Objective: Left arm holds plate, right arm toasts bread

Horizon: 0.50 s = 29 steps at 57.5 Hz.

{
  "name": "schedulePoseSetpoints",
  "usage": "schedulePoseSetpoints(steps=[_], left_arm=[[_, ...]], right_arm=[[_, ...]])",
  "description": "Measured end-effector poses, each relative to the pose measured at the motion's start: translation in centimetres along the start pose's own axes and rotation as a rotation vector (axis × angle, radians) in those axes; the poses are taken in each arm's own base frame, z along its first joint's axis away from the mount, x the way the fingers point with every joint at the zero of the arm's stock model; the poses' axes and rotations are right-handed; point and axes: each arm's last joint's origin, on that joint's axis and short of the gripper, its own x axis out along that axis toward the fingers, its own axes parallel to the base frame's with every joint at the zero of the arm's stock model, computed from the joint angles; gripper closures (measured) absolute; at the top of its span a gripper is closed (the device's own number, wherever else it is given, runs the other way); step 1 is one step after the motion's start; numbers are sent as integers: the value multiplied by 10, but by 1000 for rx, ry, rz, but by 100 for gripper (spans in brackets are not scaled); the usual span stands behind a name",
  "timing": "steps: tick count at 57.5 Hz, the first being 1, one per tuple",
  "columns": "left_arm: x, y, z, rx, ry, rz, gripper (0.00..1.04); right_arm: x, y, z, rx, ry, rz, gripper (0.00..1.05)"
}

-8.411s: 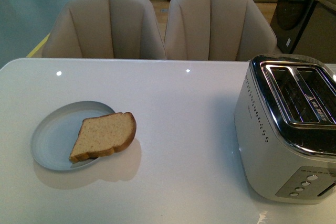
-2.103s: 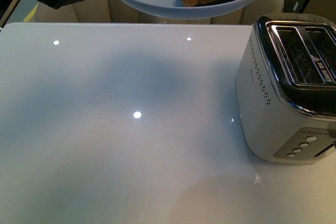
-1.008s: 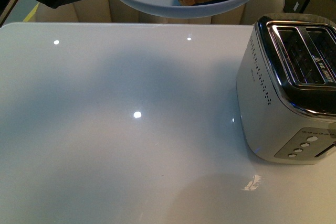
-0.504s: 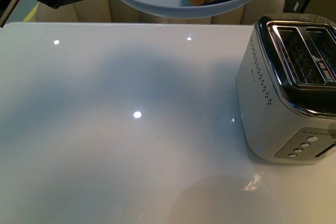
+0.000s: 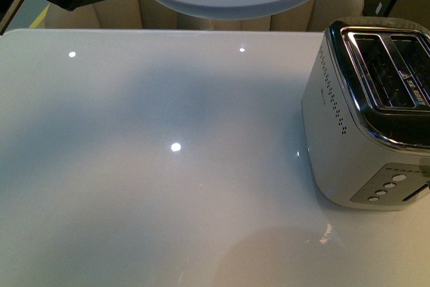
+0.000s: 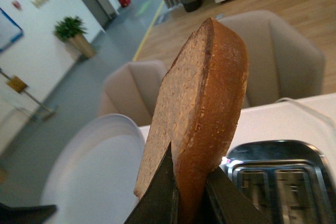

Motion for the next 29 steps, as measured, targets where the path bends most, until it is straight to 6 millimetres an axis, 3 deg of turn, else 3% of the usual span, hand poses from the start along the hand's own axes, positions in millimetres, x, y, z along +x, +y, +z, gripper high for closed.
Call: schedulePoseSetpoints(steps=[13,29], left_arm=[[0,0,0,0,0,0,102],[0,0,0,0,-1,0,102]], right_arm=[[-1,-9,-9,-324,89,-142,101],[12,-15,-35,-504,264,-184,101]])
